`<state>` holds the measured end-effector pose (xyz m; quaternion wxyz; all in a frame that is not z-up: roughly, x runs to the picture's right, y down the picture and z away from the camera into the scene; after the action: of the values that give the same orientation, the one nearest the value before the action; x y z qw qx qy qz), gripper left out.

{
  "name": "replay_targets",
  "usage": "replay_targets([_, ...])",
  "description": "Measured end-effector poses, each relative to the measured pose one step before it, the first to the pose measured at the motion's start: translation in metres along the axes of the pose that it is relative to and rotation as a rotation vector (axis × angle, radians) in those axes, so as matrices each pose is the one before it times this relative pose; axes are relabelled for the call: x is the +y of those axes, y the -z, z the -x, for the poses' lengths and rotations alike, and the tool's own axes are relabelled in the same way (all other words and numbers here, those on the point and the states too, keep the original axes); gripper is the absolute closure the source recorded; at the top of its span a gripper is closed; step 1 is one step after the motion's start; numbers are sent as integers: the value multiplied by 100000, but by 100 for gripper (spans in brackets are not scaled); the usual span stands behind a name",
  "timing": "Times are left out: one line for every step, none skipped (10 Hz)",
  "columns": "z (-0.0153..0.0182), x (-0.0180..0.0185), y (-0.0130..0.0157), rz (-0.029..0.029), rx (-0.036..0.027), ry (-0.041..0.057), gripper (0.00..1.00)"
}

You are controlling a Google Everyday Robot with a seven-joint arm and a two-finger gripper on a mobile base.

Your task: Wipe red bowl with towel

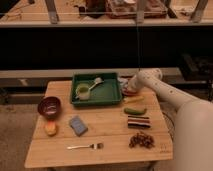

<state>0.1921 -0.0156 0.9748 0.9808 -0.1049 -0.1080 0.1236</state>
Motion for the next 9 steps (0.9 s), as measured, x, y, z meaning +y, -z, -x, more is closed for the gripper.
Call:
replay_targets([-1403,-98,531,-239,1415,-567,100])
replay_targets([-1616,-278,549,-492,2037,-760,100])
replay_targets([-1289,-444,360,-826,1957,-693,100])
replay_targets([-858,-533,73,-989,1786,-770,100])
replay_targets([-613,-689,-171,-1111,1745,-908,100])
replay_targets([-164,-635,-439,-1197,1696,-593,100])
replay_targets([185,-321,-395,-634,789,-51,100])
replay_targets([463,-329,-485,-558,447,335,100])
replay_targets([564,-239,-533,-409,216,413,100])
